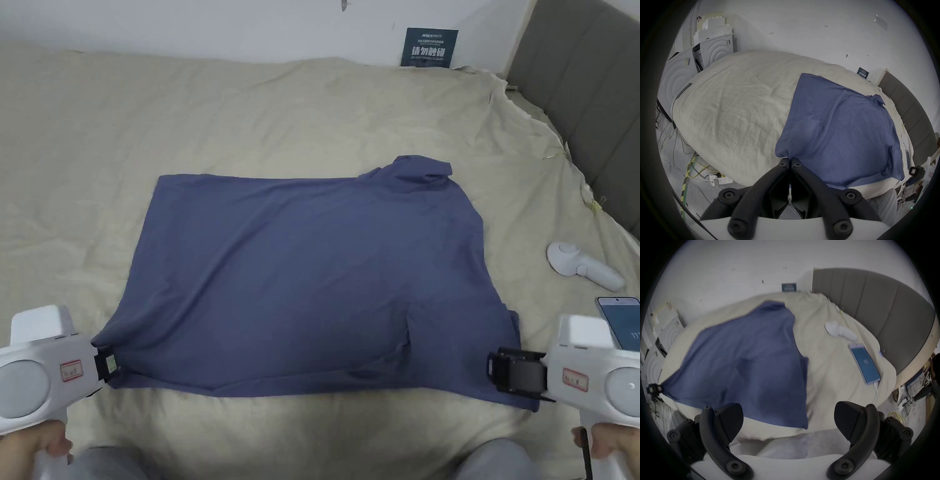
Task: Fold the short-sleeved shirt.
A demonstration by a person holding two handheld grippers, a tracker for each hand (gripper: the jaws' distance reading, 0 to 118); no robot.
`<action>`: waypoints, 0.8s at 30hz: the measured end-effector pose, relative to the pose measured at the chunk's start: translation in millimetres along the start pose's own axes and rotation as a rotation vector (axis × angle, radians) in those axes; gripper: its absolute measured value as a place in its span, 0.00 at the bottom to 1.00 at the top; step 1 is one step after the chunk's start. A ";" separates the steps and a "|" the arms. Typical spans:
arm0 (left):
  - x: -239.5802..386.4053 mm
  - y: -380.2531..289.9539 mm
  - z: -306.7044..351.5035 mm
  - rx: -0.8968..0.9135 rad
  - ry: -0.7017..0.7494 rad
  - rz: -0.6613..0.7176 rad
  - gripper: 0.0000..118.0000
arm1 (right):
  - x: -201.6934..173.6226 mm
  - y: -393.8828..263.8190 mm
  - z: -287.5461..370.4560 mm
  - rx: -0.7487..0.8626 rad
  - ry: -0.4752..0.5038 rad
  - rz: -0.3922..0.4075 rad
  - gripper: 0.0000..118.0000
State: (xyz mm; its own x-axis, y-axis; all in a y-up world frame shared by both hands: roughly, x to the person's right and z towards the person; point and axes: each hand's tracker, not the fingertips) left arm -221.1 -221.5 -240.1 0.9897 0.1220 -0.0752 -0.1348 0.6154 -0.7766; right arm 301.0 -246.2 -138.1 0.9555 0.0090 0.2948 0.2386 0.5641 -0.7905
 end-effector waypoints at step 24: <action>-20.6 40.2 4.5 -0.025 -0.077 0.159 0.00 | 24.1 68.1 34.2 0.063 0.211 -0.069 0.02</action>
State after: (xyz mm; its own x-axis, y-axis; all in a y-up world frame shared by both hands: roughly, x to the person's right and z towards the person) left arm -247.2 -195.7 -266.9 0.9493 0.2757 -0.1511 -0.2872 0.5644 -0.7739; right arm 334.3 -179.4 -166.5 0.9540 -0.2008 0.2228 0.2997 0.6078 -0.7354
